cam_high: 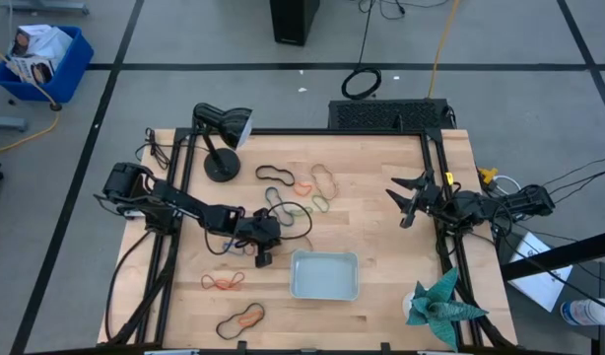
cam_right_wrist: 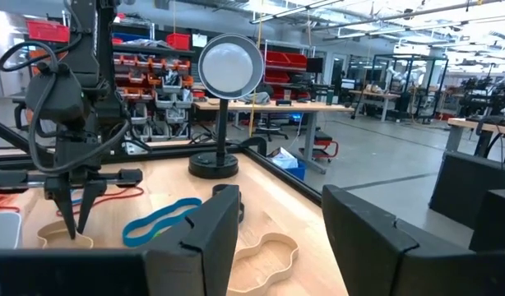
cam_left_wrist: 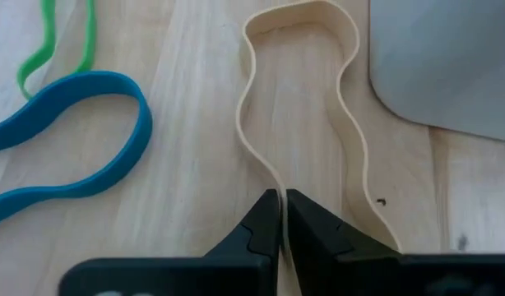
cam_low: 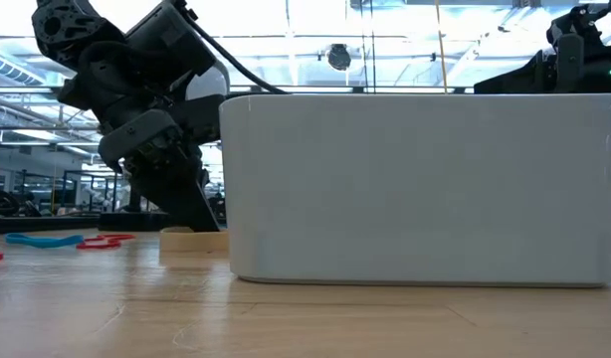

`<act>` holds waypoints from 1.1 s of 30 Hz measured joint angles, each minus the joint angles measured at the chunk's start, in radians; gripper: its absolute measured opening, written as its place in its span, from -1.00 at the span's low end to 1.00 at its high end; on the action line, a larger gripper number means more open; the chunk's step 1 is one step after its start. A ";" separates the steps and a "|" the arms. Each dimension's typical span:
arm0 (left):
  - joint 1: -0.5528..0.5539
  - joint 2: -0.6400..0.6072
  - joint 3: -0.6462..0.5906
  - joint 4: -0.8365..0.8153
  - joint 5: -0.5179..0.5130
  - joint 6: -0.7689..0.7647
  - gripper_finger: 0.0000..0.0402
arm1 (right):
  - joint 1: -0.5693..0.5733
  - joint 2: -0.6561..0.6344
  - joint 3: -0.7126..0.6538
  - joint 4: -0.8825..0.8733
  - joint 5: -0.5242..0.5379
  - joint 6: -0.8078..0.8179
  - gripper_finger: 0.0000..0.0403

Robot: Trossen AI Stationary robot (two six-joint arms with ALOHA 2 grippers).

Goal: Pick and place rubber bands into bin
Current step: Put the bottom brown rubber band into the gray bin

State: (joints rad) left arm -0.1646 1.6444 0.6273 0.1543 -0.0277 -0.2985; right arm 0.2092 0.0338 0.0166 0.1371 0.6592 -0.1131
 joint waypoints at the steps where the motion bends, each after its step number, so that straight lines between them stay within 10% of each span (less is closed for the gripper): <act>1: 0.000 0.000 0.000 0.000 0.000 0.000 -0.92 | 0.000 0.000 0.000 0.000 0.000 0.000 -0.16; 14: -0.001 -0.256 0.000 -0.059 0.004 -0.011 -0.95 | 0.000 0.000 0.000 0.000 -0.001 0.001 -0.16; 33: -0.028 -0.504 0.002 0.376 0.265 0.316 -0.94 | 0.000 0.000 0.000 0.007 -0.001 0.001 -0.16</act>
State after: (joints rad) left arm -0.1928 1.1407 0.6294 0.5306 0.2371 0.0175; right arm 0.2089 0.0341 0.0167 0.1446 0.6582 -0.1123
